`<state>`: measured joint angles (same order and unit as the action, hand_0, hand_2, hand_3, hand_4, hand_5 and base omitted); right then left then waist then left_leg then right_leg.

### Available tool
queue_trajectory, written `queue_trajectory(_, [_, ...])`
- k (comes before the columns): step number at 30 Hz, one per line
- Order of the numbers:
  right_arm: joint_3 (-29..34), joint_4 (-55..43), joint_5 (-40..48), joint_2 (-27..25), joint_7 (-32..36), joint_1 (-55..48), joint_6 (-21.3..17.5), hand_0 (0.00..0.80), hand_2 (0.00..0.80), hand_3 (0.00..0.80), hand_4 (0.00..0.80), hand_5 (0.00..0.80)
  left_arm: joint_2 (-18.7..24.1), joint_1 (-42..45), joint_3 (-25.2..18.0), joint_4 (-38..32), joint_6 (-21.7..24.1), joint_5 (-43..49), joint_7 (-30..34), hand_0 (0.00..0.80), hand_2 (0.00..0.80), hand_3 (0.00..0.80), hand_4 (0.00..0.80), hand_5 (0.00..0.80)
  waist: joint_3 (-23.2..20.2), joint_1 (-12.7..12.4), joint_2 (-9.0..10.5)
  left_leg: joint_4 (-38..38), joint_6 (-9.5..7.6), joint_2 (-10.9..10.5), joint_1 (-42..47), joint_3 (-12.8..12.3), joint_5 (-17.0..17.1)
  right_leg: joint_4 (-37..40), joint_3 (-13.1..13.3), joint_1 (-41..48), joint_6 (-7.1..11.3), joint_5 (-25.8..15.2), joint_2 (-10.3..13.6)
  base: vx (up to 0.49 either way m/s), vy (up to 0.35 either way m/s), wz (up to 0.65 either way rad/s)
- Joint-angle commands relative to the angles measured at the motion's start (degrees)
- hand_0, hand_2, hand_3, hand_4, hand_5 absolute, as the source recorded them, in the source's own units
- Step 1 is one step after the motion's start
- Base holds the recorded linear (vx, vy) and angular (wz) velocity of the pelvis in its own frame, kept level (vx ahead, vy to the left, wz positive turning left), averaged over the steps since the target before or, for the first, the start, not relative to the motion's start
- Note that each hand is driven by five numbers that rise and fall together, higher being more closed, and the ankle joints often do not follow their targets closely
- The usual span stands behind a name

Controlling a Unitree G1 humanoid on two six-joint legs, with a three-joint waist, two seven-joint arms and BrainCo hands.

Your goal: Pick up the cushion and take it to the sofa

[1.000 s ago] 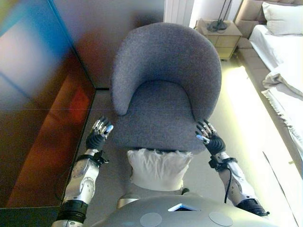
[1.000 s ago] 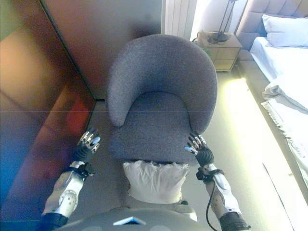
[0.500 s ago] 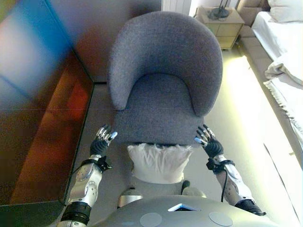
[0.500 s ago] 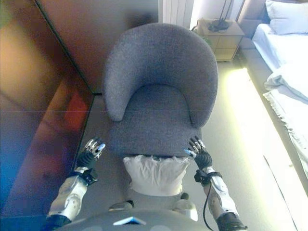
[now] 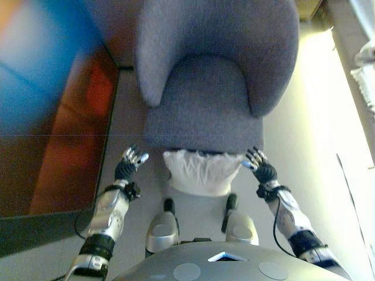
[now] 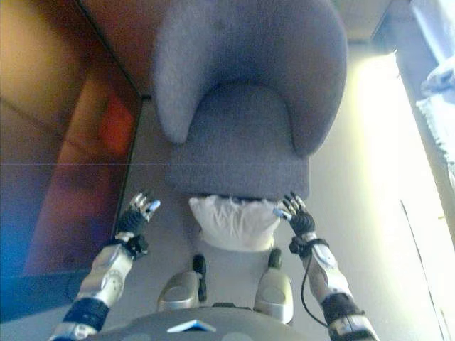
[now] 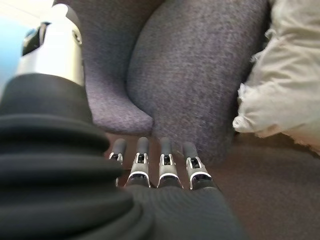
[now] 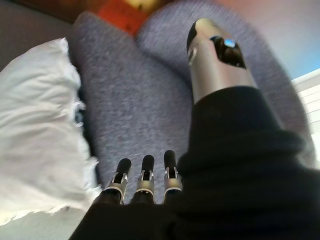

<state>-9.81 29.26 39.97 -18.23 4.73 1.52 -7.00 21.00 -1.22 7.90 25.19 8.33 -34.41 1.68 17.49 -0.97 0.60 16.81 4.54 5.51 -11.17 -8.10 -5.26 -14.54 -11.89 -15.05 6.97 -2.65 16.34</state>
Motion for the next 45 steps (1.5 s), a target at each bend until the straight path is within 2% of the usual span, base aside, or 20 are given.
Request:
queue_trajectory(1, [-0.91, -0.31, -0.48, -0.65, -2.24, 3.47, -3.27, 0.0, 0.0, 0.0, 0.0, 0.0, 2.66, -2.61, 1.25, -0.9, 4.27, 1.81, -2.65, 0.0, 0.0, 0.0, 0.0, 0.0, 3.28, -1.05, 0.29, 7.82, -1.98, 0.39, -7.2, -0.47, -1.92, -7.74, 0.96, -3.89, 2.06, 1.11, 5.68, -0.154, 0.011, -0.29])
queue_trajectory(2, [-1.5, 1.08, -0.27, -1.28, -2.68, 5.2, -3.89, 0.0, 0.0, 0.0, 0.0, 0.0, 2.82, -4.32, 2.23, -0.03, 4.79, 1.25, -3.65, 0.0, 0.0, 0.0, 0.0, 0.0, 4.21, -0.82, -0.16, 9.37, -2.09, 0.65, -9.34, 0.19, -2.44, -8.72, 2.94, -6.21, 2.0, 1.54, 5.15, -0.191, -0.004, -0.3])
queue_trajectory(3, [-2.09, 2.41, -0.39, -1.77, -3.95, 7.31, -4.38, 0.0, 0.0, 0.0, 0.0, 0.0, 2.68, -6.38, 3.34, 1.17, 5.29, 0.68, -4.72, 0.0, 0.0, 0.0, 0.0, 0.0, 5.01, -0.63, -0.45, 10.93, -1.88, 0.92, -11.83, 0.3, -2.83, -8.82, 3.74, -7.84, 2.11, 1.93, 4.62, -0.204, -0.011, -0.22])
queue_trajectory(7, [-3.09, 7.82, -0.13, -3.25, -6.09, 17.07, -3.82, 0.0, 0.0, 0.0, 0.0, 0.0, 0.94, -14.07, 6.53, 6.69, 8.65, -0.05, -8.08, 0.0, 0.0, 0.0, 0.0, 0.0, 7.43, 0.1, -1.7, 14.93, -0.97, 1.84, -19.53, 1.01, -2.84, -12.84, 5.14, -15.31, 1.96, 3.14, 3.04, -0.158, -0.015, -0.06])
queue_trajectory(11, [-3.78, 10.08, -0.59, -4.89, -7.19, 24.8, -2.84, 0.0, 0.0, 0.0, 0.0, 0.0, -0.34, -20.24, 7.02, 9.3, 10.7, -0.94, -10.21, 0.0, 0.0, 0.0, 0.0, 0.0, 9.66, 0.46, -2.78, 19.8, -0.97, 2.04, -27.38, 2.11, -3.45, -19.74, 5.98, -23.96, 1.45, 4.59, 2.67, -0.107, 0.019, -0.12])
queue_trajectory(12, [-3.98, 10.35, -0.5, -5.3, -7.38, 26.15, -2.62, 0.0, 0.0, 0.0, 0.0, 0.0, -0.5, -21.32, 7.18, 9.76, 10.78, -0.91, -11.1, 0.0, 0.0, 0.0, 0.0, 0.0, 10.15, 0.48, -3.11, 21.97, -0.66, 2.19, -28.48, 2.52, -5.47, -22.59, 6.48, -25.38, 1.81, 6.62, 2.46, -0.012, 0.006, -0.04])
queue_trajectory(17, [-4.74, 10.76, -0.94, -8.31, -8.1, 32.21, -1.38, 0.0, 0.0, 0.0, 0.0, 0.0, -0.54, -25.72, 7.02, 11.31, 11.51, 0.12, -12.75, 0.0, 0.0, 0.0, 0.0, 0.0, 11.66, 0.94, -4.14, 31.2, -1.77, 2.0, -37.69, 3.46, -8.17, -32.59, 8.88, -35.39, 0.79, 9.13, 2.18, -0.051, 0.012, -0.04])
queue_trajectory(26, [-4.52, 14.2, 0.47, -12.58, -6.21, 38.27, 0.19, 0.0, 0.0, 0.0, 0.0, 0.0, 2.56, -29.41, 5.48, 13.33, 10.24, -2.26, -13.05, 0.0, 0.0, 0.0, 0.0, 0.0, 12.27, 1.43, -5.49, 49.61, -3.65, 2.75, -52.49, 4.62, -14.57, -49.3, 12.92, -50.61, -1.44, 14.55, 1.6, -0.017, 0.007, 0.01])
queue_trajectory(32, [-4.31, 15.65, 1.38, -14.42, -8.35, 40.39, 1.61, 0.0, 0.0, 0.0, 0.0, 0.0, 4.72, -30.81, 4.59, 15.1, 9.15, -2.55, -15.56, 0.0, 0.0, 0.0, 0.0, 0.0, 12.29, 1.67, -5.54, 55.71, -3.92, 3.63, -58.6, 4.99, -15.76, -54.41, 13.69, -56.05, -2.41, 16.61, 1.38, 0.001, 0.0, -0.01])
queue_trajectory(40, [-3.9, 17.46, 1.72, -15.6, -12.44, 41.89, 3.32, 0.0, 0.0, 0.0, 0.0, 0.0, 7.02, -34.39, 5.68, 16.83, 6.1, -2.45, -14.48, 0.0, 0.0, 0.0, 0.0, 0.0, 12.31, 2.12, -4.93, 59.91, -3.85, 4.77, -63.37, 5.36, -15.92, -58.02, 14.08, -60.16, -2.83, 17.34, 1.08, 0.0, 0.0, 0.0])
queue_trajectory(42, [-3.83, 17.81, 1.31, -15.73, -12.19, 42.02, 3.84, 0.0, 0.0, 0.0, 0.0, 0.0, 7.55, -35.36, 5.91, 17.09, 5.3, -3.24, -13.88, 0.0, 0.0, 0.0, 0.0, 0.0, 12.31, 2.26, -4.77, 60.41, -3.84, 4.94, -64.06, 5.46, -15.86, -58.4, 14.11, -60.78, -2.83, 17.25, 1.02, -0.005, 0.018, -0.03])
queue_trajectory(45, [-5.23, 18.21, -0.51, -16.4, -8.34, 42.97, 4.21, 0.0, 0.0, 0.0, 0.0, 0.0, 8.28, -37.73, 6.8, 17.96, 3.98, -4.33, -12.0, 0.0, 0.0, 0.0, 0.0, 0.0, 12.31, 2.57, -4.56, 61.2, -3.83, 5.23, -65.55, 5.48, -15.57, -58.74, 14.37, -62.13, -2.95, 16.83, 0.94, -0.026, 0.022, -0.06])
